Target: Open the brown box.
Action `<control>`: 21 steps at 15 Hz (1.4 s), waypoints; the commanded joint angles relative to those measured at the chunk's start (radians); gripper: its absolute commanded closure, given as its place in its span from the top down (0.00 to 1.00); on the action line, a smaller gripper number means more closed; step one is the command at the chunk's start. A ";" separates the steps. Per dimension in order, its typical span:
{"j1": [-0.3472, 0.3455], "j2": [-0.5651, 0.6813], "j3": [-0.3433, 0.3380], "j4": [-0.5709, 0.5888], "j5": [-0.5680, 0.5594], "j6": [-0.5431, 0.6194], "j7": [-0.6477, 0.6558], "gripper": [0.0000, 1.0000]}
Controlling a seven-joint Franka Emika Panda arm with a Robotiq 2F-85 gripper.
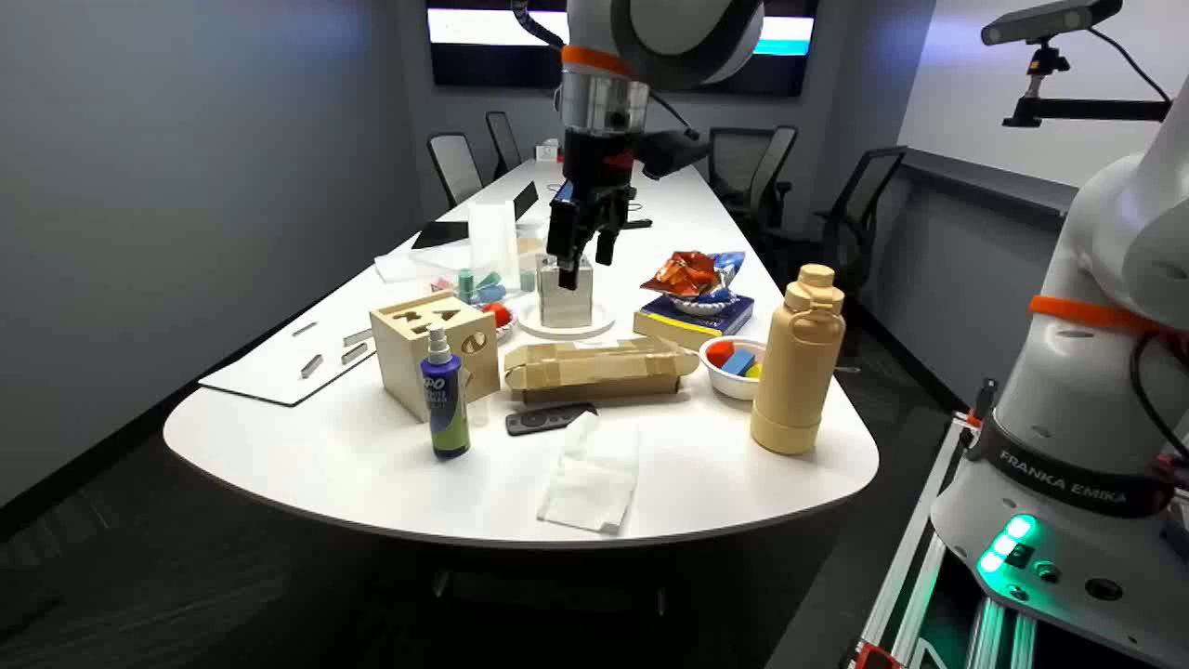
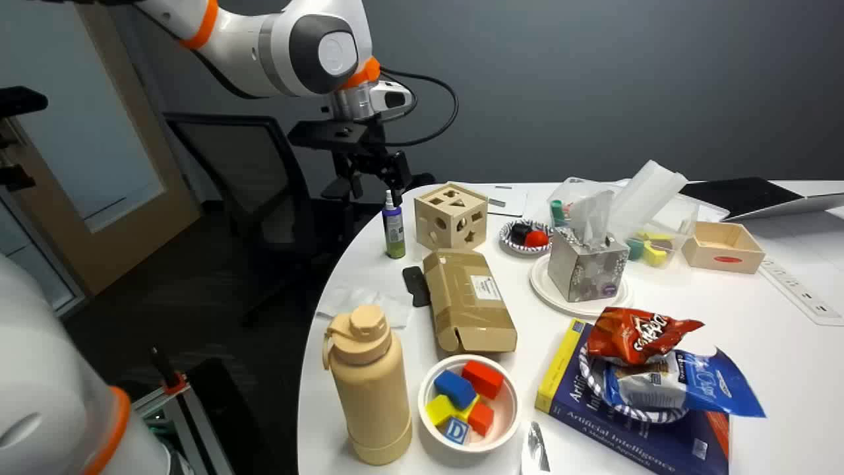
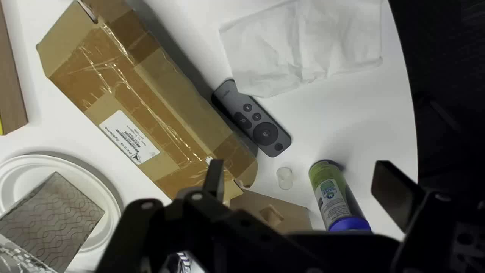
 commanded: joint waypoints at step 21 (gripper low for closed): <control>-0.061 0.299 -0.016 -0.073 -1.096 0.310 0.746 1.00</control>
